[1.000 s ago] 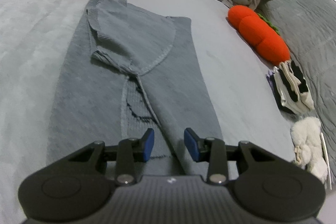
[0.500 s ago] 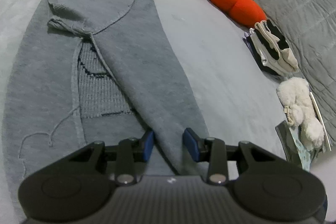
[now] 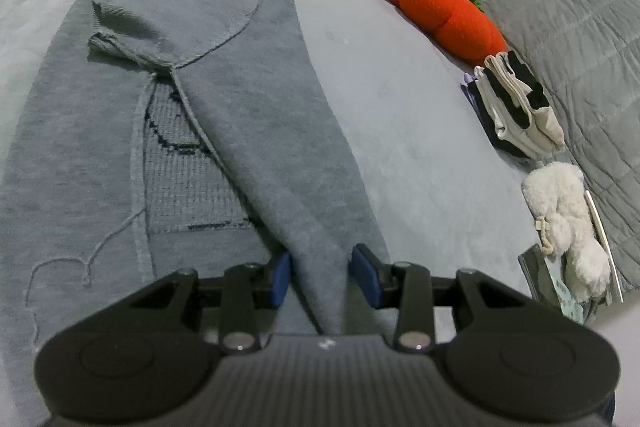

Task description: Fold clothes

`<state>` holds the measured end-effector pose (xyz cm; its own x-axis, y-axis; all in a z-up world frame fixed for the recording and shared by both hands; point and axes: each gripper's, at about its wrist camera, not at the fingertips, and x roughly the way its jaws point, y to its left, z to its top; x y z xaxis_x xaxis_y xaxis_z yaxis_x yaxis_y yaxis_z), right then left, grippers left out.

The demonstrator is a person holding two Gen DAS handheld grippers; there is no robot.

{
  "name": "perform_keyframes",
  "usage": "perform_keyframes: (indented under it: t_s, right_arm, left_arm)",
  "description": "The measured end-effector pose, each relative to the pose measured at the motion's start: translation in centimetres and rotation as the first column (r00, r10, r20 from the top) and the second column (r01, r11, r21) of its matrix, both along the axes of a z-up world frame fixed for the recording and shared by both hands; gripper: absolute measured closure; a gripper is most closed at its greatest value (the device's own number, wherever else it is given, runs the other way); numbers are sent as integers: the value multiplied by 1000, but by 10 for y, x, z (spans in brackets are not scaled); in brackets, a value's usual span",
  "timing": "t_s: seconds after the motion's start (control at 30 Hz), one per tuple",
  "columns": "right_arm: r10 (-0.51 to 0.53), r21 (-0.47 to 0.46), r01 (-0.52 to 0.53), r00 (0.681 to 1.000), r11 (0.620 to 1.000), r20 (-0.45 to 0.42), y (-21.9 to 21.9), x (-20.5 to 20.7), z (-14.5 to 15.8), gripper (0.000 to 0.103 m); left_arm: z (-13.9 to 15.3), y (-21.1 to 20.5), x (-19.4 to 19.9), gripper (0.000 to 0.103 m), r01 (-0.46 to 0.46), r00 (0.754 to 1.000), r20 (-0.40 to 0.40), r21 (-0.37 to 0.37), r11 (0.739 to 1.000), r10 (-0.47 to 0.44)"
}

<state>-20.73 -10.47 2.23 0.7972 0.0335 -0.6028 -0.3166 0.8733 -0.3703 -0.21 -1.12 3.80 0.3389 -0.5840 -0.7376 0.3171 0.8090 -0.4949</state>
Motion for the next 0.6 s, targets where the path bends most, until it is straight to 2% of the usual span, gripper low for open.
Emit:
perform_keyframes:
  t_s: [0.03, 0.1, 0.17, 0.2, 0.23, 0.3, 0.37, 0.43, 0.47, 0.53, 0.6]
  right_arm:
    - [-17, 5, 17, 1000, 1000, 2, -2, 1, 0, 97]
    - [-55, 52, 55, 999, 997, -1, -8, 5, 2, 99]
    - [-99, 115, 99, 995, 988, -10, -17, 7, 6, 99]
    - [-124, 177, 126, 992, 976, -21, -25, 9, 9, 99]
    - [-145, 238, 149, 989, 960, -35, -33, 11, 13, 99]
    - [-177, 419, 191, 982, 888, -73, -55, 13, 22, 99]
    - [-186, 583, 213, 977, 784, -107, -76, 15, 30, 99]
    - [-182, 730, 238, 971, 641, -156, -98, 17, 31, 99]
    - [-177, 794, 261, 965, 549, -195, -109, 18, 29, 99]
    - [-163, 889, 306, 950, 340, -265, -133, 23, 19, 99]
    - [-167, 914, 358, 929, 191, -329, -150, 26, 5, 99]
  left_arm:
    - [1, 3, 0, 67, -5, 1000, -2, -4, 1000, 5]
    - [4, 9, 1, 67, -15, 1000, -3, -15, 1000, 15]
    - [7, 17, 1, 65, -29, 1000, -3, -28, 999, 29]
    - [8, 21, 1, 64, -37, 999, -4, -34, 999, 37]
    - [9, 24, 2, 64, -45, 999, -5, -40, 998, 45]
    - [11, 31, 2, 63, -61, 998, -7, -51, 997, 60]
    - [12, 38, 3, 63, -77, 997, -10, -62, 995, 76]
    - [14, 45, 3, 63, -91, 996, -12, -73, 993, 91]
    - [13, 45, 2, 63, -91, 996, -15, -72, 993, 90]
    - [10, 43, -2, 63, -81, 997, -24, -74, 994, 80]
    - [8, 40, -5, 63, -71, 997, -27, -70, 995, 69]
